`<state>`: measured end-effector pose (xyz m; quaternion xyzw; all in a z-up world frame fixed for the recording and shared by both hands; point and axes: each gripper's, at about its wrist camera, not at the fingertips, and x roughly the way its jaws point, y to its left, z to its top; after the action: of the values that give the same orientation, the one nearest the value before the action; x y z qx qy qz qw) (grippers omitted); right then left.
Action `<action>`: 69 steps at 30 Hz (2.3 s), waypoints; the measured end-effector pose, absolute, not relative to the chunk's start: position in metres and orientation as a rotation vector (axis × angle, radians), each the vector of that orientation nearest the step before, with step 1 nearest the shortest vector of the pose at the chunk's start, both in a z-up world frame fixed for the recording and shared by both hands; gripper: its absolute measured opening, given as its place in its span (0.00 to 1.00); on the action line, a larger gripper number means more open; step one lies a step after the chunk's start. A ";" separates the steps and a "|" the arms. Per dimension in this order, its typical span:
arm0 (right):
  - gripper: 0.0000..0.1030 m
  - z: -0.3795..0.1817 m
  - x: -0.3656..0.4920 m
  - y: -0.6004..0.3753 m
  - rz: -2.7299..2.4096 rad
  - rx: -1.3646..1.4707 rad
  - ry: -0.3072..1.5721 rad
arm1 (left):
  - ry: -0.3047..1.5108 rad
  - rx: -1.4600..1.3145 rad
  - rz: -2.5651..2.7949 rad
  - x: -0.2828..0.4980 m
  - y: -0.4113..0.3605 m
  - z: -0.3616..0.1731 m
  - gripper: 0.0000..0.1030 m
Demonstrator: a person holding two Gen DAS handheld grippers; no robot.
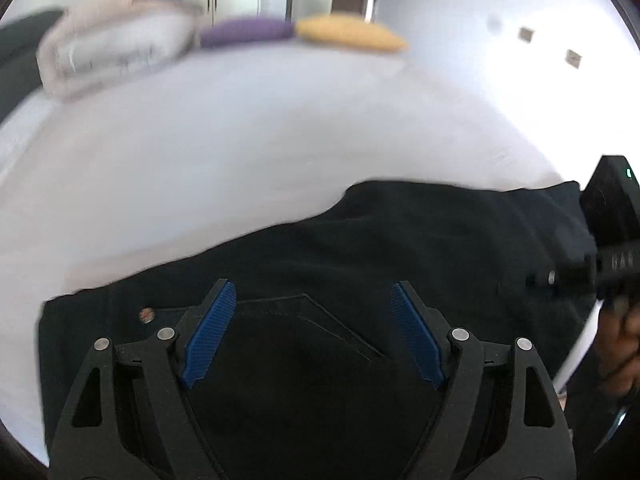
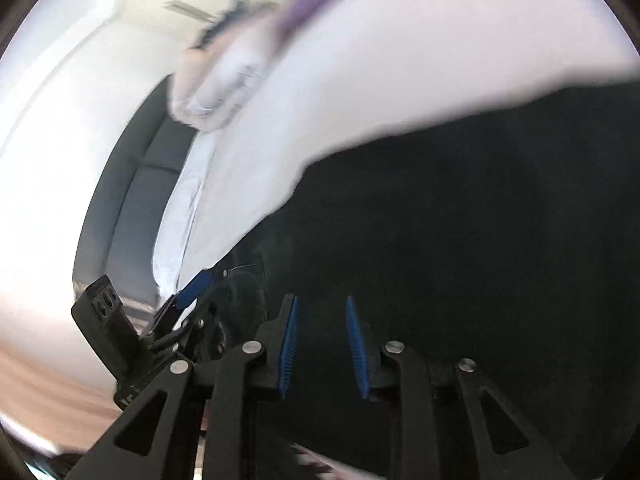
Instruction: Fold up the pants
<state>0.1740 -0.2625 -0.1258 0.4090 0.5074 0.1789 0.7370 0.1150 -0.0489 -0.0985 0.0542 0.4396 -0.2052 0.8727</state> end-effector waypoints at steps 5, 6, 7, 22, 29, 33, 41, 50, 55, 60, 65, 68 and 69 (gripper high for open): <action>0.00 -0.160 0.175 -0.308 0.357 1.020 1.056 | 0.995 0.097 -0.387 0.140 -0.036 -0.140 0.77; 0.00 -0.163 0.171 -0.325 0.337 1.055 1.023 | 0.983 0.091 -0.394 0.139 -0.034 -0.141 0.77; 0.00 -0.164 0.163 -0.353 0.289 1.082 0.973 | 0.979 0.092 -0.395 0.137 -0.032 -0.142 0.77; 0.12 -0.073 0.029 -0.572 -0.375 1.011 0.533 | 0.910 0.081 -0.383 0.121 -0.054 -0.119 0.77; 0.12 -0.103 0.083 -0.375 0.216 0.976 0.814 | 1.026 0.020 -0.685 0.140 -0.163 -0.134 0.77; 0.03 -0.136 0.098 -0.336 0.262 0.925 0.944 | 1.019 -0.034 -0.729 0.160 -0.154 -0.141 0.73; 0.00 -0.151 0.079 -0.457 -0.011 1.016 0.741 | 0.981 -0.147 -0.699 0.173 -0.022 -0.145 0.61; 0.66 -0.106 -0.017 -0.539 -0.335 1.072 0.495 | 0.851 -0.286 -0.484 0.152 0.097 -0.132 0.61; 0.78 -0.083 -0.075 -0.530 -0.395 1.081 0.384 | 0.729 -0.283 -0.467 0.119 0.075 -0.091 0.68; 0.69 -0.111 -0.082 -0.527 -0.369 1.212 0.439 | 0.789 -0.252 -0.571 0.099 -0.006 -0.094 0.70; 0.57 -0.134 -0.071 -0.528 -0.366 1.296 0.428 | 0.895 -0.226 -0.643 0.092 -0.096 -0.128 0.70; 0.57 -0.138 -0.072 -0.534 -0.322 1.338 0.413 | 0.984 -0.194 -0.607 0.094 -0.127 -0.161 0.69; 0.57 -0.139 -0.067 -0.535 -0.310 1.342 0.406 | 0.980 -0.193 -0.604 0.092 -0.131 -0.166 0.69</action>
<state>-0.0668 -0.5349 -0.1390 0.6150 0.1862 -0.1420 0.7530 0.0921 -0.1312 -0.1661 -0.0913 0.4626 -0.2851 0.8345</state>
